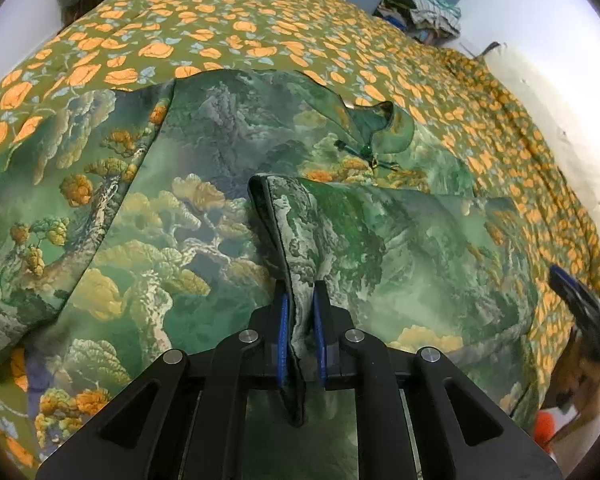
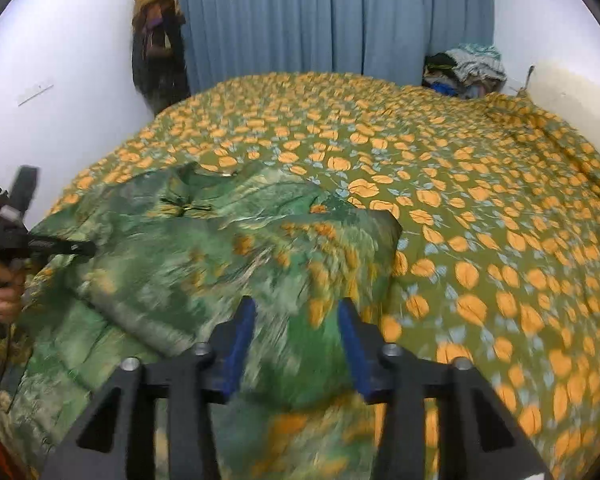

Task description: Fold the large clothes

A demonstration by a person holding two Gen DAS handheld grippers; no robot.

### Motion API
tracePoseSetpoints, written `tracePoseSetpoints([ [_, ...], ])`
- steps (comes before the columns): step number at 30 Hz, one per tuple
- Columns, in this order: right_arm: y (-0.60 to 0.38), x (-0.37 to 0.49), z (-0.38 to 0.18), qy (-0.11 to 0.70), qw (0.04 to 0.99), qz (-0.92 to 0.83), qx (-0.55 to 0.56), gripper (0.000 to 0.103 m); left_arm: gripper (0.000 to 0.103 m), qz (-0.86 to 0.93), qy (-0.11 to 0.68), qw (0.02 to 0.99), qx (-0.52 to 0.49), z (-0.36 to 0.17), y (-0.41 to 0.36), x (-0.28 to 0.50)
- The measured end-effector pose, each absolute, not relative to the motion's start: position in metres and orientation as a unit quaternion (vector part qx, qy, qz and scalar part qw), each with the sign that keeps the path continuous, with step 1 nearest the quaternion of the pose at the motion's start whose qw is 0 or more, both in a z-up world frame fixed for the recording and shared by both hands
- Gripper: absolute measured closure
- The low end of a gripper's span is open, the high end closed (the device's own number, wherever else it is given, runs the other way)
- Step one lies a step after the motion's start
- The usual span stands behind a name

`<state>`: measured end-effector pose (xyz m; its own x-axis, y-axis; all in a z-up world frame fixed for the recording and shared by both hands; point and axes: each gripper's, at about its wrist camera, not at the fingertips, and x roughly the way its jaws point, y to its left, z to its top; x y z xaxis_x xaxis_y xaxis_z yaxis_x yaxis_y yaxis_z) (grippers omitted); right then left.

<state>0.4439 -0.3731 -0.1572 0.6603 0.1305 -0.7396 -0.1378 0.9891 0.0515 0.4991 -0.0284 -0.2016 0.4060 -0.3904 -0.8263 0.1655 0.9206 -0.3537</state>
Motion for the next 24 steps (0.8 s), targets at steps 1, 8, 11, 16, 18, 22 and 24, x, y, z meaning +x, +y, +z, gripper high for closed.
tracePoseSetpoints([
  [1, -0.373, 0.453, -0.164, 0.416, 0.906, 0.078, 0.005, 0.063, 0.092, -0.166, 0.519, 0.832, -0.106, -0.203, -0.028, 0.498],
  [8, -0.373, 0.468, -0.229, 0.484, 0.871, 0.079, 0.001, 0.066, 0.09, -0.164, 0.523, 0.829, -0.109, -0.224, -0.022, 0.495],
  [11, -0.373, 0.471, -0.237, 0.495, 0.865, 0.079, 0.003, 0.066, 0.09, -0.163, 0.52, 0.832, -0.109, -0.232, -0.022, 0.493],
  [16, -0.376, 0.487, -0.214, 0.505, 0.859, 0.089, 0.002, 0.065, 0.089, -0.163, 0.515, 0.835, -0.103, -0.234, -0.024, 0.492],
  [18, -0.383, 0.496, -0.196, 0.483, 0.871, 0.083, 0.015, 0.065, 0.088, -0.163, 0.512, 0.837, -0.105, -0.235, -0.024, 0.491],
  [22, -0.397, 0.533, -0.189, 0.462, 0.885, 0.054, 0.029, 0.065, 0.087, -0.162, 0.506, 0.84, -0.109, -0.239, -0.023, 0.487],
  [24, -0.401, 0.55, -0.198, 0.463, 0.885, 0.04, 0.038, 0.065, 0.087, -0.163, 0.503, 0.841, -0.111, -0.241, -0.022, 0.486],
])
